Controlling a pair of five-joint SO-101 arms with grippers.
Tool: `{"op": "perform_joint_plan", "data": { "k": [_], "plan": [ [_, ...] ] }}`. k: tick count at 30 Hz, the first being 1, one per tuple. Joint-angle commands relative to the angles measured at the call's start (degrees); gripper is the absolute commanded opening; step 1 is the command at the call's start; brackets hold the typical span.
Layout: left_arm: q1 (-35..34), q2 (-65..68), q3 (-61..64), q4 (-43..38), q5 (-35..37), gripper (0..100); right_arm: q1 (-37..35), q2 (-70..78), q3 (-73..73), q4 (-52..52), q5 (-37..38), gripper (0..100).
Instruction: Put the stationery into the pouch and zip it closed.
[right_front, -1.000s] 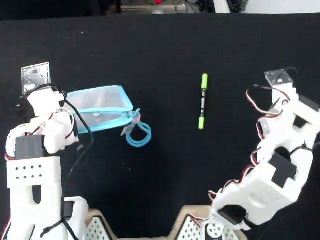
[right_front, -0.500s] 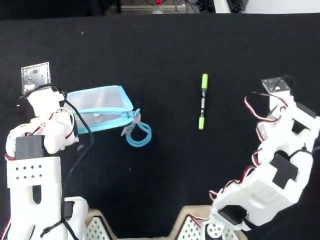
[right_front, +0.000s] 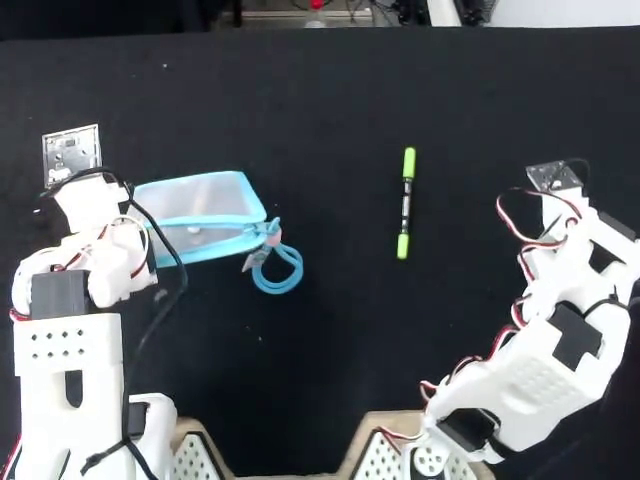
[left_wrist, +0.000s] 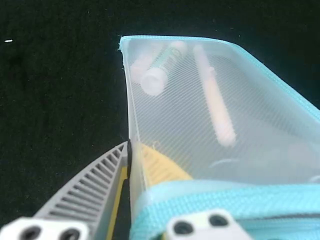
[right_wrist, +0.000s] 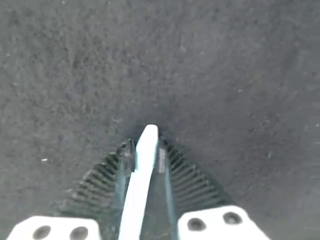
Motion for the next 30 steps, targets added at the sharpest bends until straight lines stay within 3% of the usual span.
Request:
{"op": "perform_joint_plan", "data": {
  "k": [1, 10, 16, 23, 30],
  "plan": [
    [-0.2, 1.9, 1.5, -0.4, -0.2, 3, 1.2, -1.5, 0.4, 3.7, 0.6, 1.1],
    [-0.2, 1.8, 1.5, -0.4, -0.2, 3, -4.0, -23.3, 2.2, 20.4, 0.4, 1.1],
    [-0.2, 1.9, 1.5, -0.4, -0.2, 3, -11.7, -42.9, 10.3, 21.2, -2.9, 1.1],
    [-0.2, 1.9, 1.5, -0.4, -0.2, 3, -28.7, -66.4, 17.7, 21.4, -11.2, 1.1],
    [-0.2, 1.9, 1.5, -0.4, -0.2, 3, -51.5, -87.8, 16.9, 21.0, -27.6, 1.1]
  ]
}}
